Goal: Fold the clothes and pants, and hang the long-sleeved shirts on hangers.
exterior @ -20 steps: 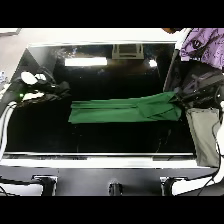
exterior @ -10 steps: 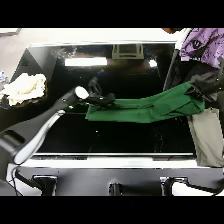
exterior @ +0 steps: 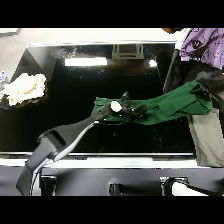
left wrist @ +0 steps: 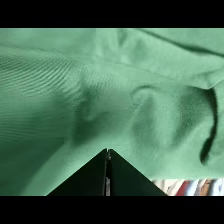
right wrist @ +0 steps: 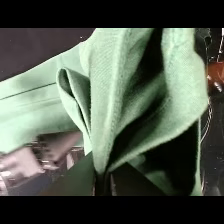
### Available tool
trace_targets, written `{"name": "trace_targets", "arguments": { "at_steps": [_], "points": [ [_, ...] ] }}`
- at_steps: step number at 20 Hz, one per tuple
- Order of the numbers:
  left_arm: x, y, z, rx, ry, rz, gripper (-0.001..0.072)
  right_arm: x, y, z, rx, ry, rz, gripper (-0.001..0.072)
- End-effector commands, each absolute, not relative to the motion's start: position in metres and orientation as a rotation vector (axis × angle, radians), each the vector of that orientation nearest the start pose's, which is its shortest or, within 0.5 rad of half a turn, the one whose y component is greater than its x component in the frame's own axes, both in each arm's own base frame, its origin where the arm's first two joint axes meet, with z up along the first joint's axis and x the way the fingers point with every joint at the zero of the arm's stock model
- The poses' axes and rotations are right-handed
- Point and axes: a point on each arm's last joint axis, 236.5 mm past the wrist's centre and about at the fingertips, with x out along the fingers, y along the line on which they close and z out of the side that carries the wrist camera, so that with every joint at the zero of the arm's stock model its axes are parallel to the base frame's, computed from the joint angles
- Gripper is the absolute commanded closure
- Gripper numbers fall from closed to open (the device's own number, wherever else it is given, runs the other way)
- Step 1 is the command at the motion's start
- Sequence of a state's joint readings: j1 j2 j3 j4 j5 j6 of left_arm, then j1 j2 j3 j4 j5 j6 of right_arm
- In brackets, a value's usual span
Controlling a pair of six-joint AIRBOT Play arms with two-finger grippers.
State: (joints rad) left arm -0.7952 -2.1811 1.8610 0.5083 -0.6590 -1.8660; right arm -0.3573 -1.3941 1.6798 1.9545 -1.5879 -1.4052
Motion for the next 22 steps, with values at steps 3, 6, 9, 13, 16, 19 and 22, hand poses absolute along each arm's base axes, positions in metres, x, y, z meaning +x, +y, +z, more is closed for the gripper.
{"name": "trace_targets", "arguments": {
  "at_steps": [3, 6, 9, 13, 16, 19, 22],
  "points": [
    [0.344, -0.609, -0.075, -1.007, 1.472, -0.69, 0.0693, 0.402, -0.053, 0.138, 0.628, 1.204, -0.076, 0.0683],
    [0.35, -0.596, -0.065, -0.979, 1.489, -0.717, 0.0694, 0.405, -0.052, 0.14, 0.639, 1.19, -0.073, 0.0683],
    [0.38, -0.548, -0.049, -0.826, 1.467, -0.72, 0.0695, 0.41, -0.045, 0.143, 0.669, 1.175, -0.07, 0.0683],
    [0.445, -0.4, -0.008, -0.506, 1.407, -0.551, 0.0694, 0.424, 0.012, 0.146, 0.698, 1.177, -0.035, 0.0684],
    [0.487, -0.267, 0.047, -0.368, 1.296, -0.361, 0.0692, 0.434, 0.074, 0.148, 0.699, 1.165, 0.004, 0.0684],
    [0.501, -0.16, 0.105, -0.382, 1.198, -0.25, 0.0691, 0.435, 0.14, 0.137, 0.687, 1.195, 0.038, 0.0684],
    [0.496, -0.076, 0.143, -0.446, 1.137, -0.134, 0.0691, 0.434, 0.199, 0.12, 0.697, 1.231, 0.085, 0.0684]
  ]
}}
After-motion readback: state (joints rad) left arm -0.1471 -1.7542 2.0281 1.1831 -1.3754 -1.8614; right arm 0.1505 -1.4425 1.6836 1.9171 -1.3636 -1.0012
